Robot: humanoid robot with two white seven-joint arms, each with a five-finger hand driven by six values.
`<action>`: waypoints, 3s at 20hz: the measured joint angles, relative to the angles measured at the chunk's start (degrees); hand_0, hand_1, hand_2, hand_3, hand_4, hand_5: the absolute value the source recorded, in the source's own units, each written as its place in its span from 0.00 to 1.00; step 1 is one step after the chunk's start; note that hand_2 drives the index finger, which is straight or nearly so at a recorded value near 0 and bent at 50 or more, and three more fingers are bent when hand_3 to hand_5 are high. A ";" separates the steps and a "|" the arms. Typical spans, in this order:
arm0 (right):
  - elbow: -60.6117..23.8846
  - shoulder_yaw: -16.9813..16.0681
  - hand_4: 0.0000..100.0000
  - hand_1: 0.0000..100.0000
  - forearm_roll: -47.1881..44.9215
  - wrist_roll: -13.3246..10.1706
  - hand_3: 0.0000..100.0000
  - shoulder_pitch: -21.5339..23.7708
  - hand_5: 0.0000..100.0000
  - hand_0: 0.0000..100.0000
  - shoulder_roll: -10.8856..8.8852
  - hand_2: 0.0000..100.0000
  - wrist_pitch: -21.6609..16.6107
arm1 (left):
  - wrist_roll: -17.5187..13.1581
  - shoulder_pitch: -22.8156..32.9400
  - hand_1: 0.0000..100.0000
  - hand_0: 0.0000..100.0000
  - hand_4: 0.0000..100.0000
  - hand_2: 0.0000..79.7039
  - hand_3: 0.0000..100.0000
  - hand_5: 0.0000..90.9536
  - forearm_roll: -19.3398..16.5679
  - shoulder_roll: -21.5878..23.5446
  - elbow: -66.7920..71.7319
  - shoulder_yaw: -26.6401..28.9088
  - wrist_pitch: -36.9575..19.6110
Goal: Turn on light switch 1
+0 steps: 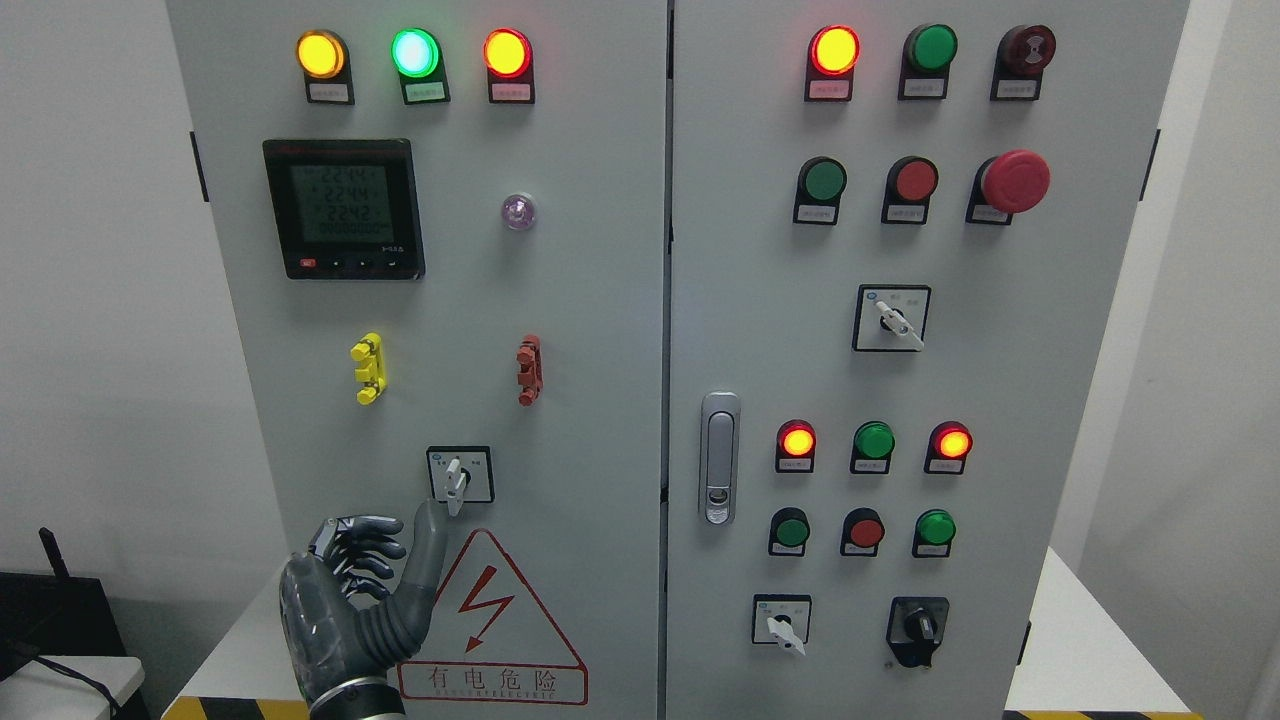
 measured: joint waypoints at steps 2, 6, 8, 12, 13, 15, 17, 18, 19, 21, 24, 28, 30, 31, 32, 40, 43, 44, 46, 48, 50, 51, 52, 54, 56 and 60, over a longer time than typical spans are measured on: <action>0.00 0.00 0.00 0.39 0.00 0.00 0.00 0.00 0.00 0.12 0.00 0.00 0.00 | 0.53 -0.62 0.51 0.06 0.82 0.73 0.78 0.84 -0.02 -0.11 0.21 -0.49 0.82; 0.00 0.00 0.00 0.39 0.00 0.00 0.00 0.00 0.00 0.12 0.00 0.00 0.00 | 0.94 -1.49 0.51 0.07 0.82 0.71 0.78 0.84 -0.04 -0.27 0.64 -1.33 1.69; 0.00 0.00 0.00 0.39 0.00 -0.01 0.00 0.00 0.00 0.12 0.00 0.00 0.00 | 1.60 -1.93 0.51 0.08 0.82 0.71 0.79 0.84 -0.04 -0.33 0.87 -1.67 2.46; 0.00 0.00 0.00 0.39 0.00 -0.01 0.00 0.00 0.00 0.12 0.00 0.00 0.00 | 2.62 -2.60 0.50 0.09 0.83 0.71 0.79 0.84 -0.05 -0.44 1.29 -2.19 3.36; 0.00 0.00 0.00 0.39 0.00 -0.01 0.00 0.00 0.00 0.12 0.00 0.00 0.00 | 2.81 -2.73 0.50 0.09 0.83 0.71 0.79 0.84 -0.05 -0.48 1.38 -2.27 3.45; 0.00 0.00 0.00 0.39 0.00 -0.01 0.00 0.00 0.00 0.12 0.00 0.00 0.00 | 3.12 -2.90 0.50 0.09 0.83 0.70 0.79 0.84 -0.04 -0.52 1.54 -2.46 4.01; 0.00 0.00 0.00 0.39 0.00 -0.01 0.00 0.00 0.00 0.12 0.00 0.00 0.00 | 3.43 -3.09 0.50 0.10 0.83 0.70 0.79 0.84 -0.03 -0.56 1.74 -2.73 4.71; 0.00 0.00 0.00 0.39 0.00 -0.01 0.00 0.00 0.00 0.12 0.00 0.00 0.00 | 3.57 -3.19 0.50 0.10 0.83 0.70 0.79 0.84 -0.02 -0.58 1.85 -2.88 5.03; 0.00 0.00 0.00 0.39 0.00 -0.01 0.00 0.00 0.00 0.12 0.00 0.00 0.00 | 3.70 -3.28 0.50 0.11 0.83 0.70 0.79 0.84 -0.01 -0.60 1.98 -3.01 5.25; -0.01 0.00 0.00 0.39 0.00 0.00 0.00 0.00 0.00 0.12 0.00 0.00 0.00 | 3.83 -3.57 0.49 0.11 0.83 0.70 0.79 0.84 0.00 -0.62 2.23 -3.24 5.33; -0.01 0.00 0.00 0.39 0.00 -0.01 0.00 0.00 0.00 0.12 0.00 0.00 0.00 | 4.02 -3.92 0.49 0.11 0.83 0.70 0.79 0.83 0.02 -0.65 2.72 -3.53 5.46; -0.01 0.00 0.00 0.39 0.00 -0.01 0.00 0.00 0.00 0.12 0.00 0.00 0.00 | 4.14 -4.19 0.48 0.12 0.83 0.70 0.79 0.83 0.02 -0.71 3.22 -3.83 5.63; -0.01 0.00 0.00 0.39 0.00 -0.01 0.00 0.00 0.00 0.12 0.00 0.00 0.00 | 4.19 -4.30 0.48 0.12 0.83 0.70 0.79 0.83 0.02 -0.73 3.48 -3.93 6.10; -0.01 0.00 0.00 0.39 0.00 -0.01 0.00 0.00 0.00 0.12 0.00 0.00 0.00 | 4.19 -4.39 0.47 0.13 0.83 0.70 0.79 0.83 0.02 -0.74 3.62 -3.98 6.24; -0.01 0.00 0.00 0.39 0.00 -0.01 0.00 0.00 0.00 0.12 0.00 0.00 0.00 | 4.19 -4.56 0.47 0.13 0.83 0.70 0.79 0.83 0.02 -0.74 3.75 -4.03 6.43; -0.01 0.00 0.00 0.39 0.00 -0.09 0.00 0.00 0.00 0.12 0.00 0.00 0.00 | 4.22 -5.53 0.45 0.15 0.83 0.70 0.79 0.83 0.13 -0.80 4.66 -4.28 7.46; -0.01 0.00 0.00 0.39 0.00 -0.24 0.00 0.00 0.00 0.12 0.00 0.00 0.00 | 4.22 -5.92 0.45 0.15 0.83 0.70 0.79 0.83 0.20 -0.81 4.97 -4.33 7.65; -0.01 0.00 0.00 0.39 0.00 -0.28 0.00 0.00 0.00 0.12 0.00 0.00 0.00 | 4.22 -6.00 0.44 0.15 0.83 0.70 0.79 0.83 0.23 -0.82 5.07 -4.34 7.67; -0.02 0.00 0.00 0.39 0.00 -0.29 0.00 0.00 0.00 0.12 0.00 0.00 0.00 | 4.22 -6.17 0.44 0.16 0.83 0.70 0.80 0.83 0.27 -0.82 5.21 -4.40 7.68; -0.01 0.00 0.00 0.39 0.00 -0.28 0.00 0.00 0.00 0.12 0.00 0.00 0.00 | 4.22 -6.28 0.44 0.17 0.83 0.70 0.80 0.82 0.30 -0.83 5.35 -4.49 7.70; -0.01 0.00 0.00 0.39 0.00 -0.17 0.00 0.00 0.00 0.12 0.00 0.00 0.00 | 4.22 -6.36 0.43 0.18 0.83 0.70 0.80 0.82 0.34 -0.83 5.50 -4.58 7.70; -0.01 0.00 0.00 0.39 0.00 -0.13 0.00 0.00 0.00 0.12 0.00 0.00 0.00 | 4.23 -6.39 0.43 0.18 0.83 0.70 0.80 0.82 0.35 -0.83 5.55 -4.63 7.70; -0.01 0.00 0.00 0.39 0.00 -0.10 0.00 0.00 0.00 0.12 0.00 0.00 0.00 | 4.23 -6.41 0.43 0.18 0.83 0.70 0.80 0.82 0.36 -0.83 5.63 -4.67 7.70; -0.01 0.00 0.00 0.39 0.00 -0.09 0.00 0.00 0.00 0.12 0.00 0.00 0.00 | 4.24 -6.47 0.43 0.18 0.83 0.70 0.80 0.82 0.37 -0.83 5.73 -4.74 7.70; -0.01 0.00 0.00 0.39 0.00 -0.08 0.00 0.00 0.00 0.12 0.00 0.00 0.00 | 4.24 -6.53 0.42 0.18 0.83 0.70 0.80 0.82 0.38 -0.84 5.83 -4.79 7.70; -0.01 0.00 0.00 0.39 0.00 -0.07 0.00 0.00 0.00 0.12 0.00 0.00 0.00 | 4.38 -6.58 0.41 0.19 0.83 0.70 0.80 0.82 0.43 -0.84 5.98 -4.88 7.70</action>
